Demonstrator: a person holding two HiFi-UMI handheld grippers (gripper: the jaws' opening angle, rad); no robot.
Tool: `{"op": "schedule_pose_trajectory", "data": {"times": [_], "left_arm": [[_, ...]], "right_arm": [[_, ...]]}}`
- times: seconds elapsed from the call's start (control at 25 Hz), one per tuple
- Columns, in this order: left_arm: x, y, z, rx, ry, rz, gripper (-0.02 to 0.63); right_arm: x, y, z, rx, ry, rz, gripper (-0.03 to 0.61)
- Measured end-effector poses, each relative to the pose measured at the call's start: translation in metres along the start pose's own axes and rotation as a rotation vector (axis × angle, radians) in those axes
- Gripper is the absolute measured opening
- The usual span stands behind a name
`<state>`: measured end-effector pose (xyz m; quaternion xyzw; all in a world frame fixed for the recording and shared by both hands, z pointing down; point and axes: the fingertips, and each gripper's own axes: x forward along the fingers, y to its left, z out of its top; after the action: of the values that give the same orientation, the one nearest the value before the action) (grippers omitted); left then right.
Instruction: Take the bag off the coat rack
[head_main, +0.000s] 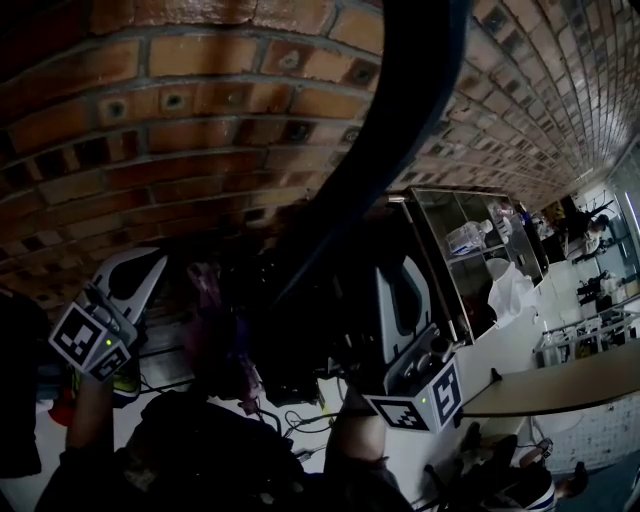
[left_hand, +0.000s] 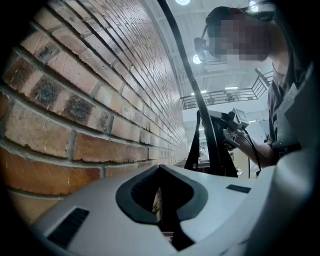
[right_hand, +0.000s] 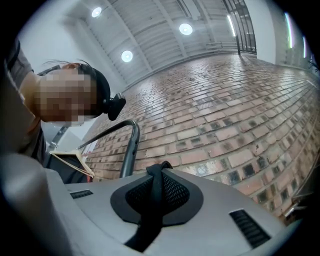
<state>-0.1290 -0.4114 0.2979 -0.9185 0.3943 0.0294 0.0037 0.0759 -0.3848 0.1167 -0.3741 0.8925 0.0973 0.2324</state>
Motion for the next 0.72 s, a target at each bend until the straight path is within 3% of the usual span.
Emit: {"op": "schedule_pose_trajectory", "data": {"times": [0.32, 0.72], "left_arm": [[-0.012, 0.005, 0.013, 0.02, -0.01, 0.016, 0.014], [-0.035, -0.021, -0.019, 0.025, -0.002, 0.033, 0.014]], "right_arm": [[-0.025, -0.008, -0.006, 0.036, 0.018, -0.066, 0.04], [-0.089, 0.006, 0.014, -0.007, -0.045, -0.095, 0.04]]}}
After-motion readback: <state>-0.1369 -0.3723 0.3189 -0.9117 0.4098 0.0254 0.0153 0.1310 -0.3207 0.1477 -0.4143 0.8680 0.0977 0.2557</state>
